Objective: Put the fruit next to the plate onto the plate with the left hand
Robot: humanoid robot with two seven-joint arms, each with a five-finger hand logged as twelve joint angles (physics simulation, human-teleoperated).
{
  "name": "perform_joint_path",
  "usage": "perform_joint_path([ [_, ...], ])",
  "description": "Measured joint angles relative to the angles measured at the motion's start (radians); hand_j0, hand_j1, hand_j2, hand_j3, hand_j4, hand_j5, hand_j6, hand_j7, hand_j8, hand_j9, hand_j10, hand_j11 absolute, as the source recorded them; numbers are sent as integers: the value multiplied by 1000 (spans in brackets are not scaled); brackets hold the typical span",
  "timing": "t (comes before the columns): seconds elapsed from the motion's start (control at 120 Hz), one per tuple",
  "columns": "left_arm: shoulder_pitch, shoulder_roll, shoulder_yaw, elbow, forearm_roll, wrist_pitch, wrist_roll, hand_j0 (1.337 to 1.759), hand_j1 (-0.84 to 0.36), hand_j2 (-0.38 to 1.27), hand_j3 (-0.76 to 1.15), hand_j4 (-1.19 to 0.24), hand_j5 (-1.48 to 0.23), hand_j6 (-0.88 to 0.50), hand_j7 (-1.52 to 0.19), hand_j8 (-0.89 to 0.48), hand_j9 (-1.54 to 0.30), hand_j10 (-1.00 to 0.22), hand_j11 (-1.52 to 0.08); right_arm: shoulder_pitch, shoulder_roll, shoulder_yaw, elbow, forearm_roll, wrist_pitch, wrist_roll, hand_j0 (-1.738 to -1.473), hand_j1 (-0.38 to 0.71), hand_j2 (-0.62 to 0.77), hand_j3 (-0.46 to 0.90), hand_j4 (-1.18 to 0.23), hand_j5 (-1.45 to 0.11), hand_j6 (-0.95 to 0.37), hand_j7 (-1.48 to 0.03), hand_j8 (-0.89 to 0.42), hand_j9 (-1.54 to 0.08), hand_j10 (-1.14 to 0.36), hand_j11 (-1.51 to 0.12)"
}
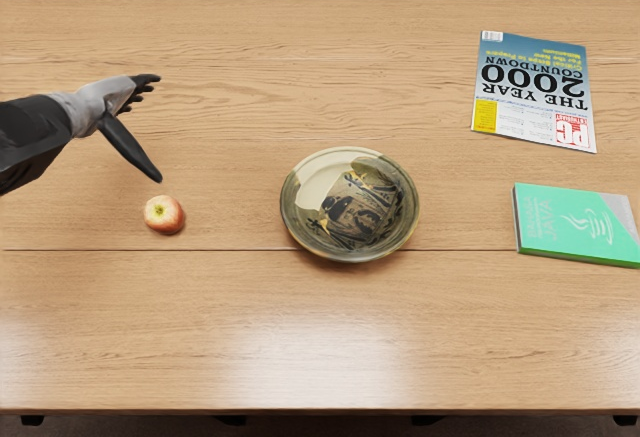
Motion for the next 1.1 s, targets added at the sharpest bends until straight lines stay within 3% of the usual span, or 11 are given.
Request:
perform_joint_path([
  [0.142, 26, -9, 36, -70, 6, 77, -1, 1658, 339, 3, 0, -11, -13, -12, -12, -11, -12, -11, -12, 0, 0, 0, 0, 0, 0, 0, -1658, -324, -4, 0, -20, -26, -20, -26, -20, -26, -20, -26],
  [0.4, 68, -76, 81, -91, 16, 241, -28, 1658, 321, 6, 0, -25, -32, -26, -32, -26, -32, -25, -32, 0, 0, 0, 0, 0, 0, 0, -1658, -324, -4, 0, -20, -26, -20, -26, -20, -26, -20, -26],
  [0.6, 69, -117, 126, -105, 26, 260, -33, 1658, 291, 11, 0, -50, -64, -50, -64, -50, -64, -50, -64, 0, 0, 0, 0, 0, 0, 0, -1658, -324, -4, 0, -20, -26, -20, -26, -20, -26, -20, -26],
  [1.1, 82, -45, 156, -160, 30, 263, -37, 1658, 105, 42, 0, -205, -266, -205, -266, -205, -266, -205, -266, 1, 0, 0, 0, 0, 0, 0, -1658, -324, -4, 0, -20, -26, -20, -26, -20, -26, -20, -26],
])
